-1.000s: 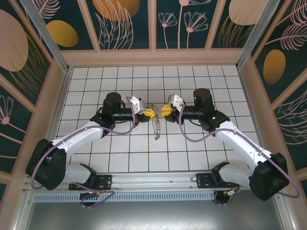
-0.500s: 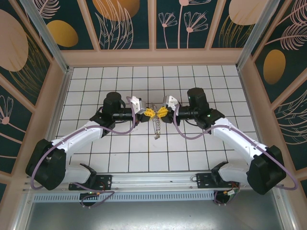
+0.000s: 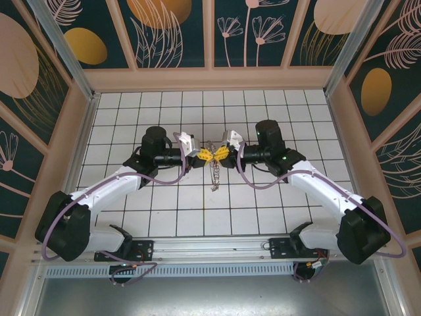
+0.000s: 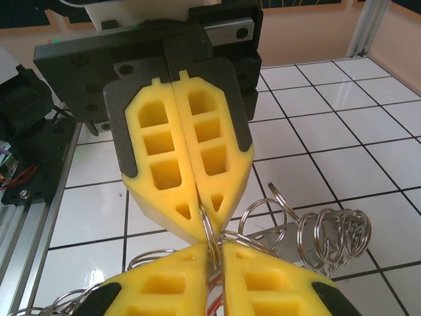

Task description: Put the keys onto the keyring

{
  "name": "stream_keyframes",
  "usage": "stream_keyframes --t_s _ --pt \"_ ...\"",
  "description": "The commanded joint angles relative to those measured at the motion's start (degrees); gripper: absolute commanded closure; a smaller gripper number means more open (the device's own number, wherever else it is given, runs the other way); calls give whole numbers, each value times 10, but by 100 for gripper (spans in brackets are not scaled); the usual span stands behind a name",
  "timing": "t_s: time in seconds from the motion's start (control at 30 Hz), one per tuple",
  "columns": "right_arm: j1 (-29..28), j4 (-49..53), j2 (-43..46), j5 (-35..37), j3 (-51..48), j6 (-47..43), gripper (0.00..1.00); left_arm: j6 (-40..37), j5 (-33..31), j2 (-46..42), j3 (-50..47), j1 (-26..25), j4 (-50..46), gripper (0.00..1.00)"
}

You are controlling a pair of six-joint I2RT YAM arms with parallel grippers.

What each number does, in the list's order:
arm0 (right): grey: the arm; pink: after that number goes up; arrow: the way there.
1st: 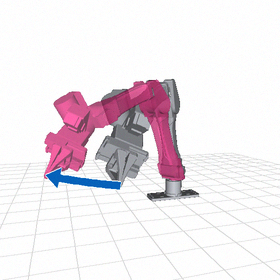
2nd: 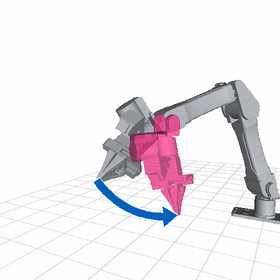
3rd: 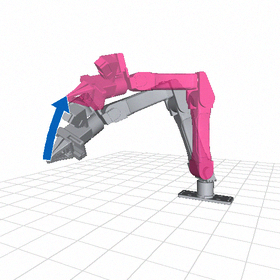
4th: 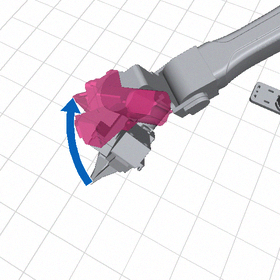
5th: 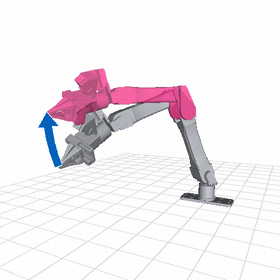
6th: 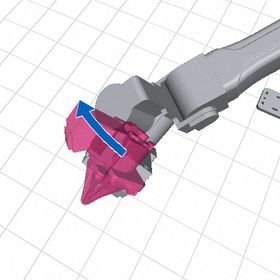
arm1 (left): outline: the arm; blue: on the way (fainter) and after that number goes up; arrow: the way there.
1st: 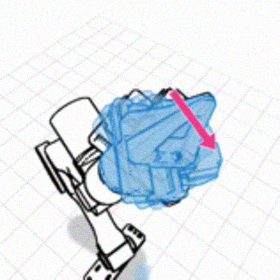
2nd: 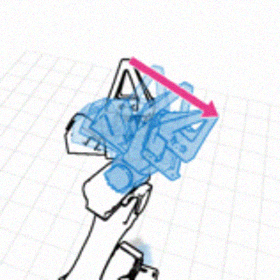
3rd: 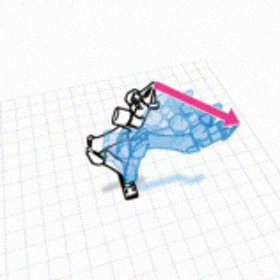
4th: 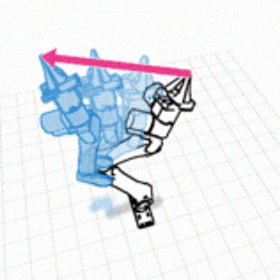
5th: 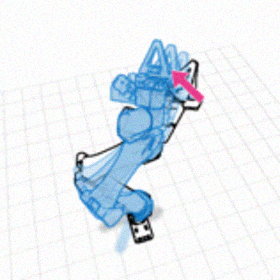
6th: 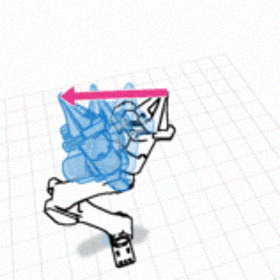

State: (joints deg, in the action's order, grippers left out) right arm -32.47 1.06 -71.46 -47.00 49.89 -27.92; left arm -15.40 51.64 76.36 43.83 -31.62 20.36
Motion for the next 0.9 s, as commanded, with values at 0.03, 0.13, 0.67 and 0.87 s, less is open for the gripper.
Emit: stream_keyframes --t_s 0.03,0.13,0.67,0.87 --pt "-8 -30 -11 -35 12 12 91 -7 7 -11 24 0 19 100" --pt "-9 -23 -17 -21 12 12 97 -5 8 -10 21 -1 21 100" --pt "-41 112 -34 76 92 -40 100 -190 -35 14 115 0 -295 87" --pt "-66 168 -52 127 133 -46 100 -196 -45 18 136 -1 -304 91"
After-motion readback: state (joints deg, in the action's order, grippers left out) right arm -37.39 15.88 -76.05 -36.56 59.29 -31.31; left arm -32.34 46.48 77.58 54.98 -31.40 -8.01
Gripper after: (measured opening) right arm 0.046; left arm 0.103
